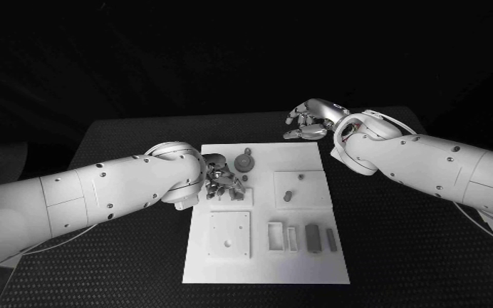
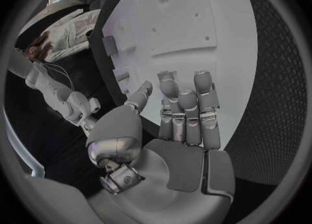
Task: Assemble the parts on the task board
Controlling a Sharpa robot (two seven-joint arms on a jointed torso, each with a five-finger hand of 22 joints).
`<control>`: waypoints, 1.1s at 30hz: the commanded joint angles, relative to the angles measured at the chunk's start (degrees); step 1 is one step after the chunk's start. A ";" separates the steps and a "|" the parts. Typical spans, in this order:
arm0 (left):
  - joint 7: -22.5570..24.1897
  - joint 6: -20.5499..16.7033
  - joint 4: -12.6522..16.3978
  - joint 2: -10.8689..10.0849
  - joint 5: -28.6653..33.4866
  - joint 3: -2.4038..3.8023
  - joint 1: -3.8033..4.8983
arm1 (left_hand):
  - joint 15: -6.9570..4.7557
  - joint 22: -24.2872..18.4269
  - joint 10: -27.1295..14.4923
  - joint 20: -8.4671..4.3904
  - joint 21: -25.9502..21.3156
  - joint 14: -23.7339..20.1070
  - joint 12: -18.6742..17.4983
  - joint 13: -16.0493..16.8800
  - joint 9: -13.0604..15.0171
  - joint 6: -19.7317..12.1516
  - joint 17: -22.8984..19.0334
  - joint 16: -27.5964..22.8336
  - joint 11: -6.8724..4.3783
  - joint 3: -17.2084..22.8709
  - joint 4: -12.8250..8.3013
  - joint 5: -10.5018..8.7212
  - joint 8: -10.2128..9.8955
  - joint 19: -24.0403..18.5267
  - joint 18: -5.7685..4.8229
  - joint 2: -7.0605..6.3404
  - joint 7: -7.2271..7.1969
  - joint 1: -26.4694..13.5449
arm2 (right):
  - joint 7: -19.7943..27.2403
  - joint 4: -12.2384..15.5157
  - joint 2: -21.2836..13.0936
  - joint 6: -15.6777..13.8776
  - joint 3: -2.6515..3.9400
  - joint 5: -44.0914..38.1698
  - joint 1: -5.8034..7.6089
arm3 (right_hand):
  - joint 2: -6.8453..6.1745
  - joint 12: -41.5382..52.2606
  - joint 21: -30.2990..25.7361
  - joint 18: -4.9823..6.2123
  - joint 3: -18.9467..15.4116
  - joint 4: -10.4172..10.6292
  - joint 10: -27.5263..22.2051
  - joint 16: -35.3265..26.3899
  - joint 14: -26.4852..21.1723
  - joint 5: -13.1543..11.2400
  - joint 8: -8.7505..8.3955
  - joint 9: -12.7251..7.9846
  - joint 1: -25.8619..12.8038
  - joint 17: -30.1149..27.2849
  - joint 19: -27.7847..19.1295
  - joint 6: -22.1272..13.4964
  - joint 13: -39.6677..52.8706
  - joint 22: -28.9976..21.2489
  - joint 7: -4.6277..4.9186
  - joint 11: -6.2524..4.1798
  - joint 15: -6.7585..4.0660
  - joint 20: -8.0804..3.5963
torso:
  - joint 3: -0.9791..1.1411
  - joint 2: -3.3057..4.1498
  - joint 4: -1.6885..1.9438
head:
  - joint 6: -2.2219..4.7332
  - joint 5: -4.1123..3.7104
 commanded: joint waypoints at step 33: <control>-0.60 3.22 -1.99 1.34 0.74 -0.19 -0.21 | -0.30 1.15 0.03 -0.07 0.44 -0.18 0.73 0.23 -0.02 -0.25 -0.29 0.90 -0.07 -0.28 0.95 0.06 -0.05 0.43 0.85 -0.40 0.12 -0.77 | 0.45 0.06 0.11 0.68 0.03 -0.62 -0.02 | 0.31 0.32 -0.32 0.75 -0.28 0.01 -0.22 0.08 0.19 0.19 0.09 -0.11 -0.41 -0.09 -0.02 -0.71 -0.17 0.82 1.34 0.13 -0.18 -0.18 | 0.01 0.01 -0.02 | -0.11 -0.17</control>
